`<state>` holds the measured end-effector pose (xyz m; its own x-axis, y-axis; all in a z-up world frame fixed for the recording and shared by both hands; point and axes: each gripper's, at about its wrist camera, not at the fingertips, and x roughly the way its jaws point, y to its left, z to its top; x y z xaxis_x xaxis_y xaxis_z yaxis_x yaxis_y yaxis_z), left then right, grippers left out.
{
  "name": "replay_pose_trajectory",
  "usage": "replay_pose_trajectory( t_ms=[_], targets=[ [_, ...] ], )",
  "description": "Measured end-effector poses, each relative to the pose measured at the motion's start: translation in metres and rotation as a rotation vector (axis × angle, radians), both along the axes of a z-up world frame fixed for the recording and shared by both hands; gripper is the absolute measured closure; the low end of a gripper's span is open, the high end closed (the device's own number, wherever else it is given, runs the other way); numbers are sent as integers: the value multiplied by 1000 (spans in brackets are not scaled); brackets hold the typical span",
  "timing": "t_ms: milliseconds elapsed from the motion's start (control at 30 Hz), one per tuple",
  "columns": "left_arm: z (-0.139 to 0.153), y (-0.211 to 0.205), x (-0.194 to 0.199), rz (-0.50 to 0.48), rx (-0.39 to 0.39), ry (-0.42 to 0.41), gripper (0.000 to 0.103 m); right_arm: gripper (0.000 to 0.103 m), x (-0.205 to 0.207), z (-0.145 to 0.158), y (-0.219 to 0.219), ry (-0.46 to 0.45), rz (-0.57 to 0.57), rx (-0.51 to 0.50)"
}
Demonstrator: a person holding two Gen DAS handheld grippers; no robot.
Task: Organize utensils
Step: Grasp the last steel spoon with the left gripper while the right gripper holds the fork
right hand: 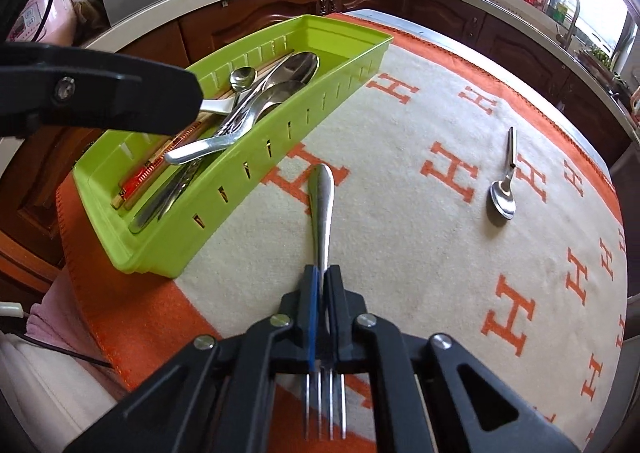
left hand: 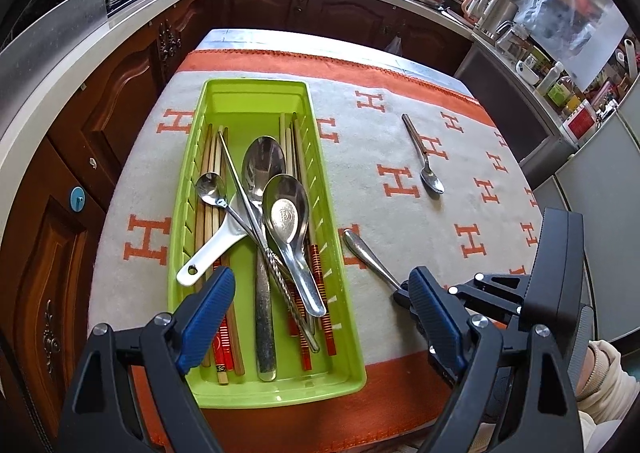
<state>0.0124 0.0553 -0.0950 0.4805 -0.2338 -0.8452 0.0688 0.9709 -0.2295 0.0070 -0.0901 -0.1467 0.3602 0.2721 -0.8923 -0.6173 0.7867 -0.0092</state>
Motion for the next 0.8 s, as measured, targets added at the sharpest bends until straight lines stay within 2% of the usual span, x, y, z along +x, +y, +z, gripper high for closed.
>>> replay_pose_trajectory(
  t_ms=[267,433,567,667,800],
  targets=[
    [14,-27,17,-45,-4,-37,16,99,23,6,-49,60,-194,115],
    [28,-56,48,-87,-27,-63,16,99,33,15,-89,69,-309,189],
    [31,-88,82,-114,-7,-79,16,99,40,25,-121,57,-401,252],
    [21,-114,112,-135,4,-59,18,99,47,26,-143,45,-474,281],
    [-10,-144,155,-138,4,46,34,99,59,17,-169,50,-580,304]
  ],
)
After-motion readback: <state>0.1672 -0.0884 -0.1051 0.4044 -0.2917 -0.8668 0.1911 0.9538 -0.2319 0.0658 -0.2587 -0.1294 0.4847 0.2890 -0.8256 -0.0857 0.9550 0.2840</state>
